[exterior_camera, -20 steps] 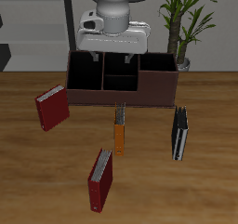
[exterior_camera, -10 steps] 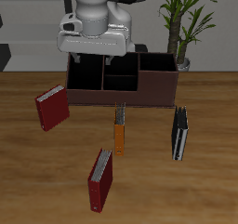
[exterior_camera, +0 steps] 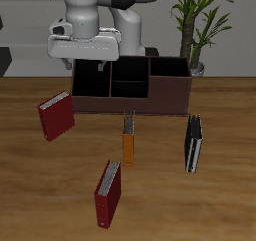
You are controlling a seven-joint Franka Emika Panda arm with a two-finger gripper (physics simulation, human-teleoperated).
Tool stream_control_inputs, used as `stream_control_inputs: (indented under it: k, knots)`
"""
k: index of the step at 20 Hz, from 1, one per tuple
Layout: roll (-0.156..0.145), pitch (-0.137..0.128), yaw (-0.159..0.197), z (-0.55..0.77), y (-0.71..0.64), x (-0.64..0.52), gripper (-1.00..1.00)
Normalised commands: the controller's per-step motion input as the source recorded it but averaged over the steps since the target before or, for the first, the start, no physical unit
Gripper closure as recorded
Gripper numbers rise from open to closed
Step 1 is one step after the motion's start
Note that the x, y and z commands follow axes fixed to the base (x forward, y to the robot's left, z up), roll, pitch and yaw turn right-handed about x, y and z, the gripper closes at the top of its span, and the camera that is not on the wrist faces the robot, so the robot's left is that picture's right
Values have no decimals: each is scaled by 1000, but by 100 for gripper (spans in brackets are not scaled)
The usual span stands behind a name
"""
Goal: Place the right red book into the back desk caddy's right compartment
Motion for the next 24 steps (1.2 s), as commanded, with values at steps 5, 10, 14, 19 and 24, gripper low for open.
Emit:
stream_control_inputs:
  k: [5, 10, 14, 19, 24]
  knots:
    - [-18, -22, -47, -214, -438, -157, -100]
    - [-40, -26, -47, -123, -282, -88, -100]
    - [-39, -30, -86, -121, -283, -22, -100]
    - [-27, -23, -63, -47, -194, -5, -100]
    - [-45, -1, -59, -156, -285, 55, -100]
